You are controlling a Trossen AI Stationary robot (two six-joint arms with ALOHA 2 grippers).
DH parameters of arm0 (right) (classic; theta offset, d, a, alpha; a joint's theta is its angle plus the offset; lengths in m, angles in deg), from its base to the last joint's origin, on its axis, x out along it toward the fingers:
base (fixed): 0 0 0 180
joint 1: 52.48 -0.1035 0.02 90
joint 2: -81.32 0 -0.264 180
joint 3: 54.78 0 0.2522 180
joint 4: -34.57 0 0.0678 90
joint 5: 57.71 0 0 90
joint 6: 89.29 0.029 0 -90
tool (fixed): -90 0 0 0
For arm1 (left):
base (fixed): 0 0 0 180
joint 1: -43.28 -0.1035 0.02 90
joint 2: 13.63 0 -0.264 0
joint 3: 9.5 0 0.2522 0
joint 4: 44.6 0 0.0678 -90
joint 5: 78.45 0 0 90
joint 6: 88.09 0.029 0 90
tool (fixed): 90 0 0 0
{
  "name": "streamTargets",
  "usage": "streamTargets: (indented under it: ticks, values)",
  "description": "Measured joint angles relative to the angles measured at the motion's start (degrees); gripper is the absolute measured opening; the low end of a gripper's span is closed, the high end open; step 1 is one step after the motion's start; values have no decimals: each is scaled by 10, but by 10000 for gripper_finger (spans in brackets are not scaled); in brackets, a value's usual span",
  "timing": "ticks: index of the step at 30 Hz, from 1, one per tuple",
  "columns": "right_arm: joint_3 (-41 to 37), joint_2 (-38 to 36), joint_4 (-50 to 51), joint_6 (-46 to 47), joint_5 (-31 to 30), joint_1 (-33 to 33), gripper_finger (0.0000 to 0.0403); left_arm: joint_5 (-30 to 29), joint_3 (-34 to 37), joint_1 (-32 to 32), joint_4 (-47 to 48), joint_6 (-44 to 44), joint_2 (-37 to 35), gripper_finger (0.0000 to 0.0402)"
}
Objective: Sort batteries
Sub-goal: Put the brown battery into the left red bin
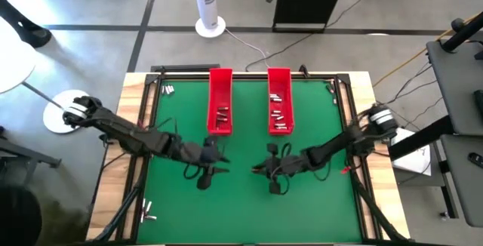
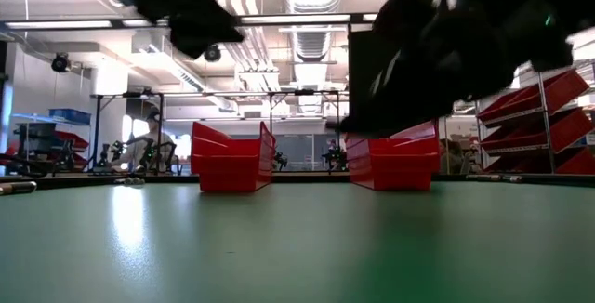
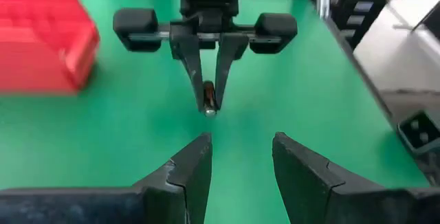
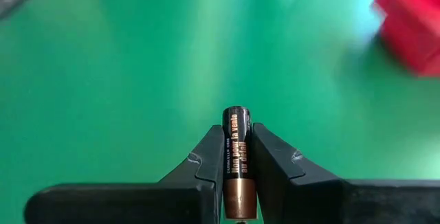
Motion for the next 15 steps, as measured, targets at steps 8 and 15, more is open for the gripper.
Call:
streamTargets:
  ticks: [8,15]
  values:
    - [61,102,-6,0,14,-2,43,-111,27,90,-46,-91,31,134]
    - [64,121,-3,0,14,-2,47,-141,24,102,-144,-115,125,134]
